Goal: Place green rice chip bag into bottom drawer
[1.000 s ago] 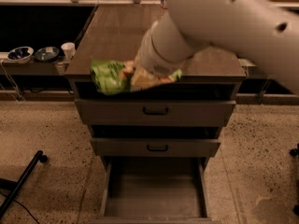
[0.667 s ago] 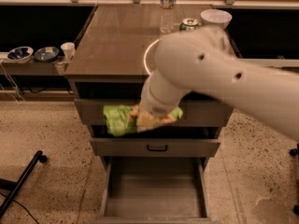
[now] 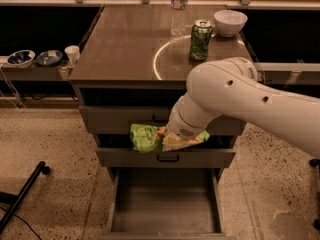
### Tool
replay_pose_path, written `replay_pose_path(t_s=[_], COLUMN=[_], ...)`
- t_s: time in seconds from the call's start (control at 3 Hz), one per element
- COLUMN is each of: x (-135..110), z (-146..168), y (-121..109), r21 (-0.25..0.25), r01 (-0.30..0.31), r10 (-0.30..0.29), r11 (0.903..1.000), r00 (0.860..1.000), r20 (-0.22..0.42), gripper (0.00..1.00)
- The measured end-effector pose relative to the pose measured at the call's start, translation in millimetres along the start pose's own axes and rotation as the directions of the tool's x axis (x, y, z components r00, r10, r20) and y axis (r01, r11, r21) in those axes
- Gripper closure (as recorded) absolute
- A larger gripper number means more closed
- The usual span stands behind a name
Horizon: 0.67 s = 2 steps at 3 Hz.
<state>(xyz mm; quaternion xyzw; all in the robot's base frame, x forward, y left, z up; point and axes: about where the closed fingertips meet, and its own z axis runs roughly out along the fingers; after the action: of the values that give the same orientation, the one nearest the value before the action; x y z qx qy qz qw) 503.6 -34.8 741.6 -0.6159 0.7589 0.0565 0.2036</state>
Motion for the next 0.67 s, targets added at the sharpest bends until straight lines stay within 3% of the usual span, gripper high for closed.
replay_pose_path(t_s=[0.33,0.67], x=[51.5,140.2], z=[43.2,81.4], y=[-0.3,-7.8], r21=[-0.047,-0.055], r01=[-0.128,-0.272], r10=[0.132,0.277], r11=[0.9907,0.9607], r00=[0.986,0.935], r20=[0.103,0.222], gripper=[1.0,1.0])
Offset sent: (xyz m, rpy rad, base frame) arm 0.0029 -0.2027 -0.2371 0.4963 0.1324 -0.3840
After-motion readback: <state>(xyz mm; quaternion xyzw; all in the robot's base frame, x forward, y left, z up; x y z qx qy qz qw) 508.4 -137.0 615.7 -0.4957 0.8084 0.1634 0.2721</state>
